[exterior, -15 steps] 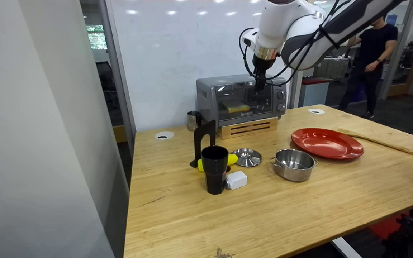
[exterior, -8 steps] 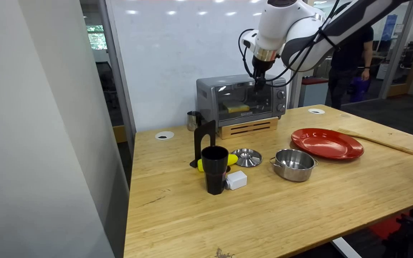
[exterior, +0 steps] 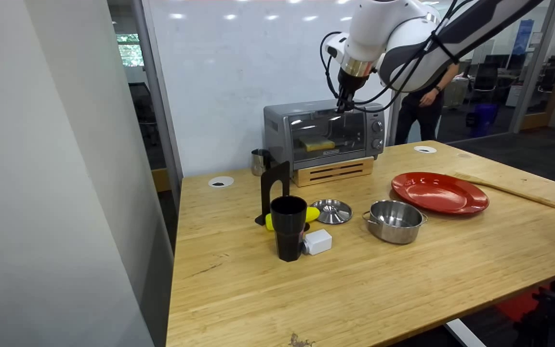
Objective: Open the oven door and take the slice and put it on the plate
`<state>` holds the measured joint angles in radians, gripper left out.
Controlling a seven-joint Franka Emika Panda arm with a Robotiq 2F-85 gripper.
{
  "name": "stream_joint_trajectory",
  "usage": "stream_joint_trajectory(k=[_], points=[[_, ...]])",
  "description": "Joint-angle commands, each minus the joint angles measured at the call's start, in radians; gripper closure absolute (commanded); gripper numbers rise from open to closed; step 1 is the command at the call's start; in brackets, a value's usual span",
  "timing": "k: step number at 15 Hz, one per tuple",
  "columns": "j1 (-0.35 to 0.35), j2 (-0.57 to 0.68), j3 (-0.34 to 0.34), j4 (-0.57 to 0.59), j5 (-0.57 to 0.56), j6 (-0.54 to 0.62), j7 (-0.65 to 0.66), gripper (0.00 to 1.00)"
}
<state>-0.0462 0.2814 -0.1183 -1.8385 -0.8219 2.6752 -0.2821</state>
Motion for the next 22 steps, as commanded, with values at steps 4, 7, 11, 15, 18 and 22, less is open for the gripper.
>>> stream_joint_trajectory(k=[4,7,11,15,18,22], points=[[-0.035,-0.06,0.008,-0.035,0.04,0.029,-0.026,1.0],[-0.057,-0.062,0.029,-0.038,0.158,-0.013,-0.087,0.94],[-0.072,-0.049,0.071,-0.003,0.427,-0.102,-0.284,0.52],[-0.064,-0.032,0.078,0.044,0.492,-0.179,-0.383,0.24],[-0.068,-0.011,0.078,0.105,0.506,-0.248,-0.448,0.03],[-0.08,0.031,0.079,0.189,0.556,-0.359,-0.565,0.0]])
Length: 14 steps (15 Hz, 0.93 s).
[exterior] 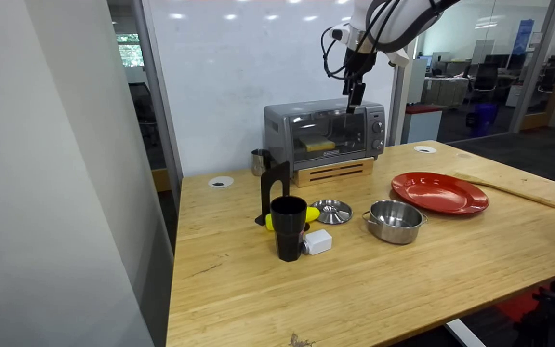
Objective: Open the oven door and take the slice and put it on the plate
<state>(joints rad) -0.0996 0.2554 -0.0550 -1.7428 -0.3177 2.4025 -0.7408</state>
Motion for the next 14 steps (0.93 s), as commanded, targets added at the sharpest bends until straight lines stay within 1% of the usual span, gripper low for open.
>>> stream_joint_trajectory(k=[1,5,9,11,14], points=[[-0.03,0.072,0.018,0.12,0.071,-0.121,-0.141,0.0],[-0.042,0.165,0.012,0.257,0.099,-0.233,-0.219,0.0],[-0.048,0.241,0.017,0.376,0.097,-0.293,-0.262,0.0],[-0.047,0.271,0.021,0.42,0.102,-0.315,-0.272,0.0],[-0.037,0.295,0.032,0.452,0.105,-0.337,-0.269,0.0]])
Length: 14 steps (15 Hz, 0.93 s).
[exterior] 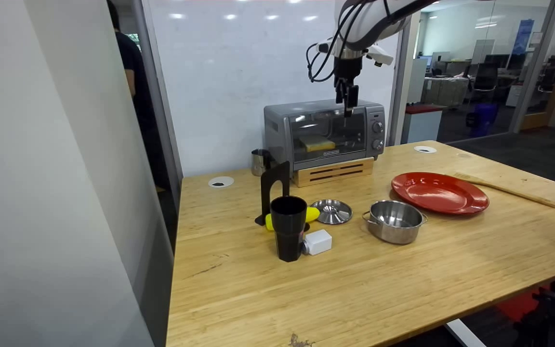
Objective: Open the oven door and take the slice and put it on the plate
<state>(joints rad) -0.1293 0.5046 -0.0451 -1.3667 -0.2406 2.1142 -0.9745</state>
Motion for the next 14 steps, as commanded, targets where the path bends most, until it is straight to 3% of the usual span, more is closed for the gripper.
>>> stream_joint_trajectory(k=[1,6,7,8,9,10,13,14], points=[[-0.006,0.052,0.028,0.084,0.031,-0.056,-0.033,0.0],[0.004,0.057,0.045,0.082,0.03,-0.069,-0.021,0.0],[0.006,0.053,0.047,0.075,0.028,-0.068,-0.017,0.05],[0.008,0.05,0.046,0.07,0.024,-0.067,-0.013,0.2],[0.012,0.046,0.045,0.063,0.018,-0.063,-0.009,0.29],[0.015,0.041,0.043,0.055,0.013,-0.056,-0.005,0.31],[0.023,0.031,0.039,0.037,0.004,-0.048,0.007,0.53],[0.026,0.027,0.037,0.027,-0.002,-0.04,0.015,0.55]])
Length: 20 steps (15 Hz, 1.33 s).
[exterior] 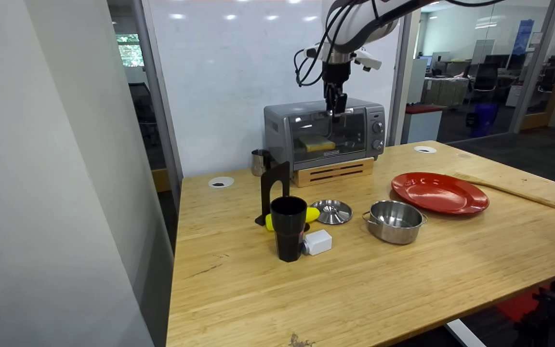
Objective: Open the oven door and take the slice and put it on the plate
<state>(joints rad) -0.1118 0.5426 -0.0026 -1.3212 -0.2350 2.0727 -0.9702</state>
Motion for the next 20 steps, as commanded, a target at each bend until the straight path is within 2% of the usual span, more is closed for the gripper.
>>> stream_joint_trajectory(k=[1,3,7,8,9,12,20], points=[[0.012,-0.016,-0.008,-0.028,-0.013,0.008,0.019,0.57],[0.019,-0.028,-0.011,-0.054,-0.026,0.025,0.035,0.6],[0.041,-0.065,-0.019,-0.136,-0.086,0.07,0.07,0.49],[0.047,-0.077,-0.02,-0.159,-0.104,0.08,0.081,0.5],[0.052,-0.086,-0.02,-0.181,-0.123,0.093,0.091,0.46],[0.07,-0.127,-0.02,-0.256,-0.179,0.13,0.13,0.54],[0.109,-0.236,-0.017,-0.455,-0.306,0.208,0.247,0.54]])
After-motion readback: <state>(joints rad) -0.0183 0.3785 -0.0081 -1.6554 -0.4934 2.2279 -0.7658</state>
